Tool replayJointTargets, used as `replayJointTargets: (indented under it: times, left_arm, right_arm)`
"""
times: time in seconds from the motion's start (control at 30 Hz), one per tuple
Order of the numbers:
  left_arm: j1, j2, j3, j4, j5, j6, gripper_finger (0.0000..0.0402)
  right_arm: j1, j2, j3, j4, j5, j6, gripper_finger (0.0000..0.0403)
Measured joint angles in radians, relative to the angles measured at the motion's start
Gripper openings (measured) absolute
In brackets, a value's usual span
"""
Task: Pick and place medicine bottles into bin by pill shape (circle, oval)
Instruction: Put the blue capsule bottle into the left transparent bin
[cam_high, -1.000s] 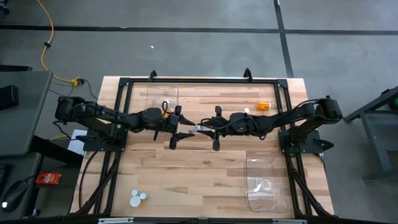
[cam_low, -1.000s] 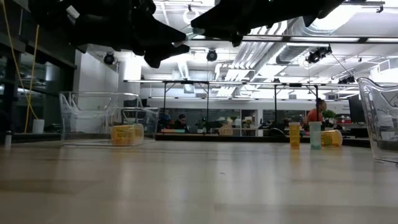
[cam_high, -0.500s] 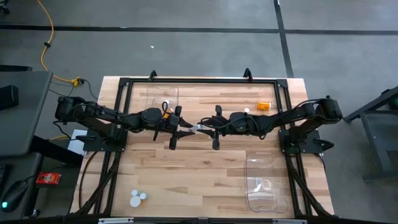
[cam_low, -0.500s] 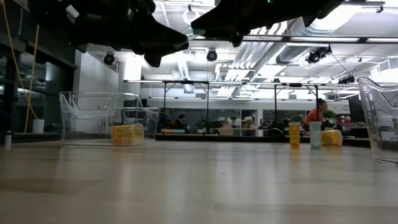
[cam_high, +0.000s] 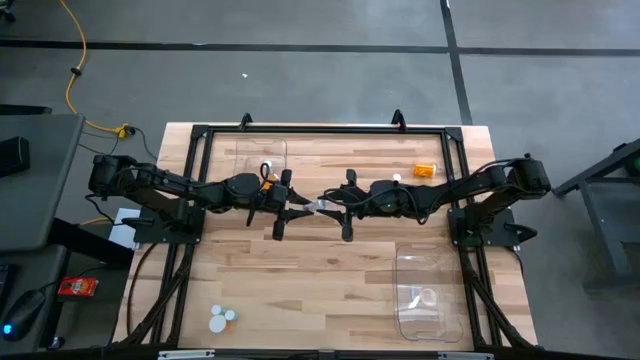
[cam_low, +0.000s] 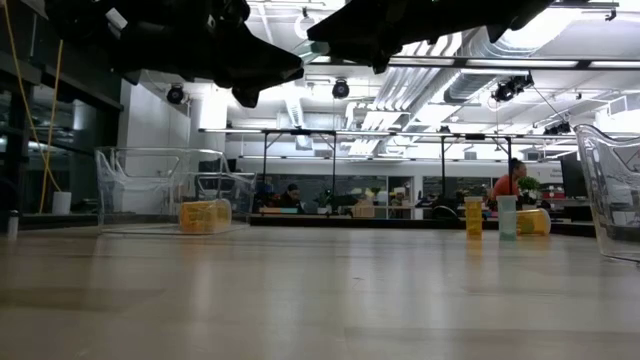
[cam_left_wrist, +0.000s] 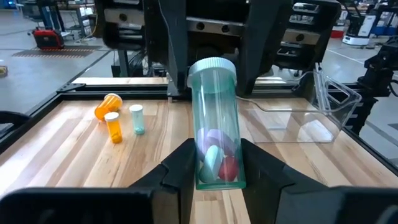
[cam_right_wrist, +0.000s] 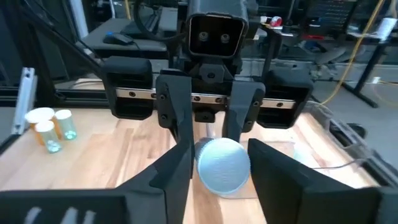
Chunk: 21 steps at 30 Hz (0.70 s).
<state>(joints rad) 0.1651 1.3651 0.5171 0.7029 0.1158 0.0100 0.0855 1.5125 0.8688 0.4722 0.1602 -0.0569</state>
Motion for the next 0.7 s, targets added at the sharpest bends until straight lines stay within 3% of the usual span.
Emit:
replayJointTargets:
  times: [0.2, 0.5, 0.7]
  left_arm:
    - [0.043, -0.041, 0.0, -0.072, -0.017, -0.043, 0.0093]
    - [0.111, -0.257, -0.001, -0.409, -0.108, -0.114, 0.0093]
    - [0.107, -0.444, -0.092, -0.408, -0.108, -0.13, 0.0093]
  right_arm:
    - [0.019, -0.054, 0.0, -0.059, 0.134, -0.03, 0.0205]
    - [0.04, -0.09, -0.001, -0.154, 0.253, -0.073, 0.0239]
    - [0.024, -0.171, -0.177, 0.063, 0.267, -0.092, 0.0238]
